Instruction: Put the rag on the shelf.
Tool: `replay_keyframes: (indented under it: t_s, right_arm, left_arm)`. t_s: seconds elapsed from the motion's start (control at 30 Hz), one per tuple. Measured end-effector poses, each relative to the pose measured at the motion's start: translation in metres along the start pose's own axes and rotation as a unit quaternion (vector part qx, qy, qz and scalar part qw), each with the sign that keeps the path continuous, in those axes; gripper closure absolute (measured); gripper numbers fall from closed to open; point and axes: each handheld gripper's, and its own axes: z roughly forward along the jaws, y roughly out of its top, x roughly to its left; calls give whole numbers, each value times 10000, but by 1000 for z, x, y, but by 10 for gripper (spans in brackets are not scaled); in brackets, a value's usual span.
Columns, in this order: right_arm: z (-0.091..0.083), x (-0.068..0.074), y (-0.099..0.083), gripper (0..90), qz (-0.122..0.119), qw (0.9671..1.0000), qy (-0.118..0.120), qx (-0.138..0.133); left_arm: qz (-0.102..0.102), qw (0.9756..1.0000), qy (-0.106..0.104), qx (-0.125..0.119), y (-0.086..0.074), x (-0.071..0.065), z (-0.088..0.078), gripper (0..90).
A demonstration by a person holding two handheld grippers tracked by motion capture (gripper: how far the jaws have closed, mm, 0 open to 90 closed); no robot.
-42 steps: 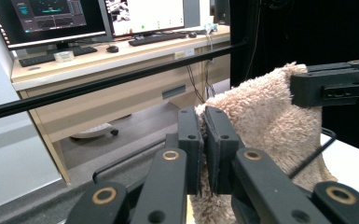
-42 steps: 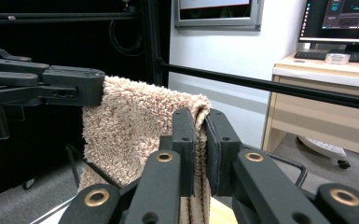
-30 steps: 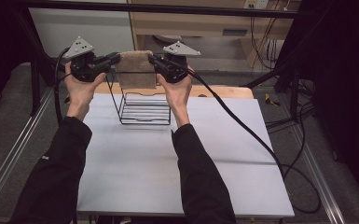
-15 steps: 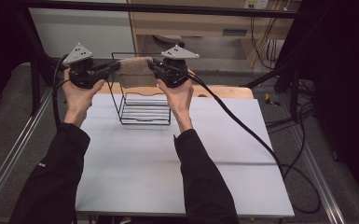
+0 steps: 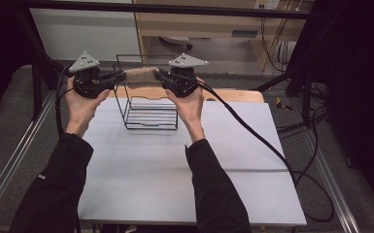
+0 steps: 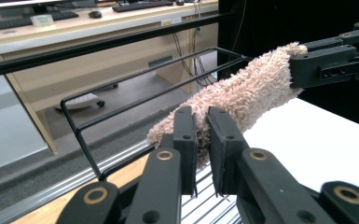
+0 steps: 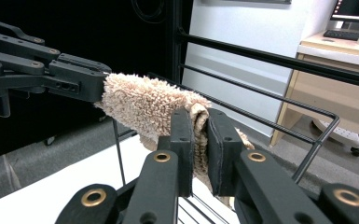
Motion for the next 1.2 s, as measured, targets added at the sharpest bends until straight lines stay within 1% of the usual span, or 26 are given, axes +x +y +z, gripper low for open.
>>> replay_keyframes:
  t_s: [0.07,0.2,0.3,0.37,0.4,0.47,0.53,0.6,0.67,0.77,0.83,1.0,1.13,1.2]
  right_arm:
    - [0,0,0,822,-36,10000,10,19]
    - [0,0,-1,823,-56,10000,19,47]
    - [0,0,-2,823,-67,10000,27,41]
    - [-1,0,-3,823,-48,10000,47,40]
    - [-1,-1,-4,823,-58,10000,45,40]
    - [-1,-1,-6,822,-78,9999,66,58]
    - [-1,-1,-7,822,-70,9999,78,61]
    - [-1,-1,-7,821,-73,9999,99,51]
    - [-2,-1,-8,820,-89,9999,118,54]
    - [-3,-2,-9,815,-161,9997,119,99]
    - [-3,-1,-10,808,-167,9997,122,130]
    - [-2,-1,-14,789,-231,9994,148,210]
    - [-4,-1,-13,753,-236,9993,174,236]
    - [-6,-1,-12,716,-239,9993,203,216]
  left_arm:
    - [-31,10000,-15,28,1,0,-1,807]
    - [-190,9998,-37,67,7,1,-6,770]
    - [-246,9997,16,25,15,3,-11,756]
    - [-331,9994,43,-36,21,5,-12,759]
    - [-379,9993,59,-19,23,6,-12,769]
    - [-475,9989,28,60,27,7,-10,811]
    - [-530,9984,0,213,29,8,-5,853]
    - [-587,9977,-85,338,28,8,0,886]
    - [-576,9972,-205,426,25,6,4,897]
    - [-541,9967,-285,529,19,2,7,898]
    - [-520,9964,-325,583,15,1,9,898]
    - [-397,9964,-301,681,9,-2,12,899]
    - [-387,9964,-288,695,8,-2,13,899]
    - [-386,9965,-284,689,7,-2,14,899]
